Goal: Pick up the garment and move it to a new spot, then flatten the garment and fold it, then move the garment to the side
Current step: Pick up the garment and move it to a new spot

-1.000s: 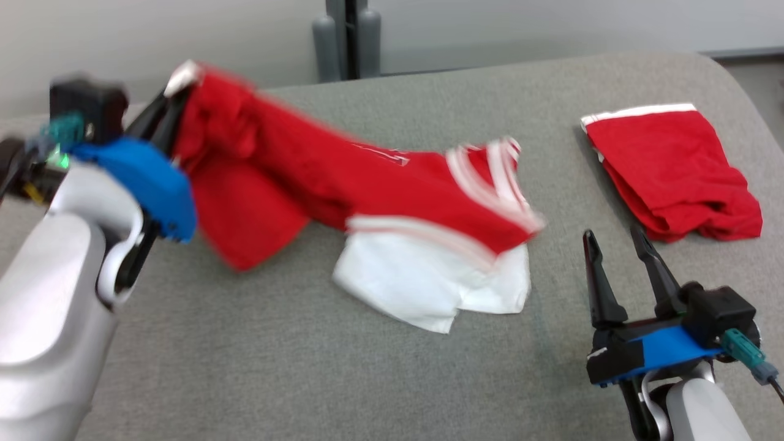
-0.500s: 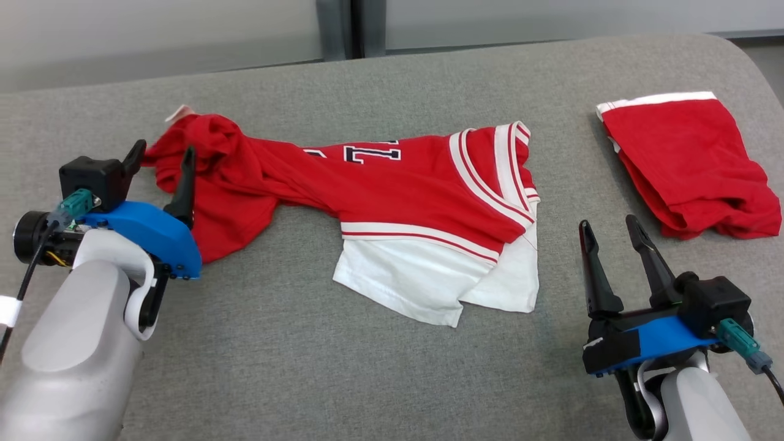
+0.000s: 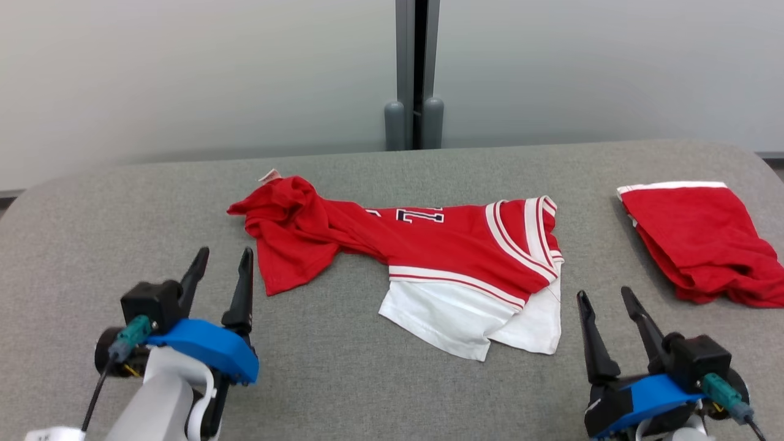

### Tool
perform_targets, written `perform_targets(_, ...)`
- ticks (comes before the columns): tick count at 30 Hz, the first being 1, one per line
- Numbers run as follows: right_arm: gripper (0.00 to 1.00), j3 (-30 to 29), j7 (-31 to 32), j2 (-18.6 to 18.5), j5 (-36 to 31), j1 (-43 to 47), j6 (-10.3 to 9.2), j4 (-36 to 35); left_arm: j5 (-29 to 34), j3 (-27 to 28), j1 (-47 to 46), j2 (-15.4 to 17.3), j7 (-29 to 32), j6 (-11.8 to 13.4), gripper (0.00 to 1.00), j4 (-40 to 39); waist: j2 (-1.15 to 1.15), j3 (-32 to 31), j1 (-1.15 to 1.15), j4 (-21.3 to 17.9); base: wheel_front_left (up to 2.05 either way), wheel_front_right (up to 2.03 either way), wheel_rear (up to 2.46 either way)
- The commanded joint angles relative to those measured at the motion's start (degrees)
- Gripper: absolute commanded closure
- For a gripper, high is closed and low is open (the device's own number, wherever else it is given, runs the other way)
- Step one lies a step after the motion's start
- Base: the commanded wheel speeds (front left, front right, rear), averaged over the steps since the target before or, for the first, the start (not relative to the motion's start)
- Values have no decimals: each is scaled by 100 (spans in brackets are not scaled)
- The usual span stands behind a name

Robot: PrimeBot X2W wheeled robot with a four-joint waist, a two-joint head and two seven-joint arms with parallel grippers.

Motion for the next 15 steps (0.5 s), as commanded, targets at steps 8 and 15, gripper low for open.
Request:
perform_targets(8,0,219,7,-8,132,692,0,45,27,535,1500,-338,-47,494,0,-992,0,-393,1,71,0,0,0)
perform_targets(15,0,293,-38,-10,166,841,0,106,293,890,2306,-503,-49,724,0,-1525,0,-415,1,114,0,0,0)
